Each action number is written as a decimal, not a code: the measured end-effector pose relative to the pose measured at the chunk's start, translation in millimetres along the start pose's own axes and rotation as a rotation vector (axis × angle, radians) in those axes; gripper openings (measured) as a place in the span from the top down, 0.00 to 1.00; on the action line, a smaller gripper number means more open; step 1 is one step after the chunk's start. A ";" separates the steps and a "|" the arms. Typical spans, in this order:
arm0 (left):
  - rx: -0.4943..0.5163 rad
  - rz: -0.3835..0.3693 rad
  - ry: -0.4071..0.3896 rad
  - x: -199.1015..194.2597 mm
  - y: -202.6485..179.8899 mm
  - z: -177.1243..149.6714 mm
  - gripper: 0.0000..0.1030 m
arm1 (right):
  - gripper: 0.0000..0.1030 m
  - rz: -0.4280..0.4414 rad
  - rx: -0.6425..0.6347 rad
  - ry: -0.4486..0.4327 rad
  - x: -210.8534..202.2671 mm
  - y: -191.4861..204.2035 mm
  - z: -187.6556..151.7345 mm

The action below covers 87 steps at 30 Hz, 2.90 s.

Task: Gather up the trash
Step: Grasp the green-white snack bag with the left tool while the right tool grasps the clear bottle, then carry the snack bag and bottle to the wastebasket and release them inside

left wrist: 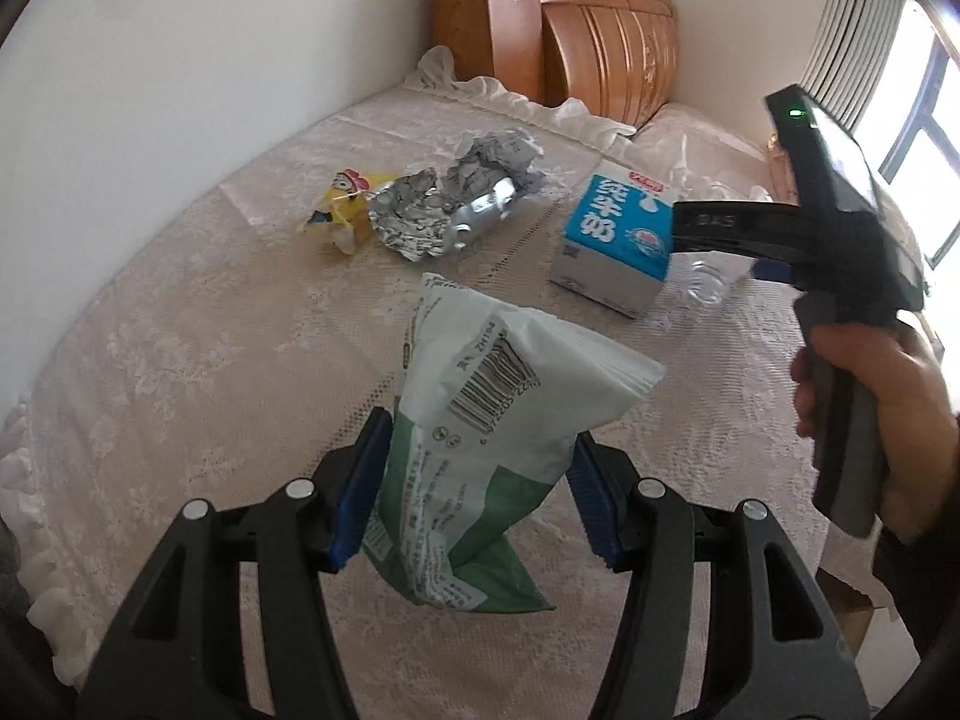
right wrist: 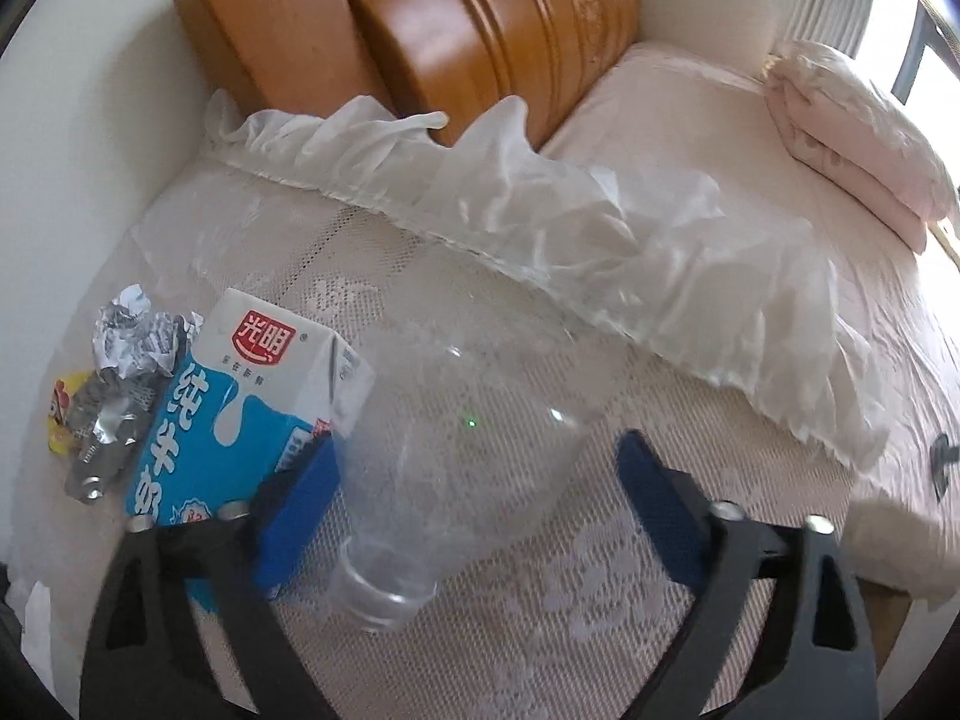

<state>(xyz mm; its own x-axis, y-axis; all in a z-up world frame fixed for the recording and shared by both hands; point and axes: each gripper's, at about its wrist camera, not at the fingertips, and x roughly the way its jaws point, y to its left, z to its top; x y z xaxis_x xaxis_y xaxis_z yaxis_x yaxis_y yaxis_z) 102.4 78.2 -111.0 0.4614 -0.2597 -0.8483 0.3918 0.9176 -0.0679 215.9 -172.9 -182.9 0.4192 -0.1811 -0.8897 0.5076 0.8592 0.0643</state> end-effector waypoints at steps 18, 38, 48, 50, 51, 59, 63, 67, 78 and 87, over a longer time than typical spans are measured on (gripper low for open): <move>-0.044 0.030 -0.048 -59.4 -45.0 -25.2 0.46 | 0.33 0.361 -0.198 -0.061 -106.1 -56.7 -59.1; -0.038 0.033 -0.014 -78.7 -115.8 -57.3 0.46 | 0.33 0.434 -0.347 -0.059 -168.2 -114.3 -107.8; 0.160 -0.088 0.009 -59.9 -198.1 -32.4 0.46 | 0.33 0.238 -0.159 -0.074 -159.9 -226.8 -123.0; 0.211 -0.123 0.012 -55.8 -220.8 -28.5 0.46 | 0.33 0.186 -0.103 -0.054 -149.5 -259.2 -131.6; 0.244 -0.143 0.014 -53.1 -236.0 -26.5 0.46 | 0.33 0.165 -0.081 -0.043 -143.9 -273.0 -135.2; 0.381 -0.220 0.055 -37.4 -317.3 -23.0 0.46 | 0.32 0.094 0.001 0.066 -83.1 -351.1 -166.0; 0.406 -0.219 0.076 -33.6 -334.7 -25.9 0.46 | 0.18 0.087 0.025 0.133 -46.7 -367.5 -171.8; 0.424 -0.211 0.094 -29.1 -347.4 -28.6 0.46 | 0.11 0.072 0.078 0.190 -23.5 -379.9 -175.5; 0.544 -0.251 0.132 -12.3 -395.1 -39.7 0.46 | 0.03 0.015 0.261 0.116 -62.5 -444.3 -177.9; 0.692 -0.324 0.298 50.7 -468.0 -80.3 0.22 | 0.02 -0.065 0.393 0.091 -93.2 -511.8 -205.7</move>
<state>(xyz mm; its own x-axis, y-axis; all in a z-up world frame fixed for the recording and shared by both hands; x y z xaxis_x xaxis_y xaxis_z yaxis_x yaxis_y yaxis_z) -121.4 -340.2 -164.4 0.0483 -0.2998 -0.9528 0.9167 0.3920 -0.0769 -237.8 -497.3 -225.9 0.3174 -0.1705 -0.9329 0.7871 0.5961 0.1588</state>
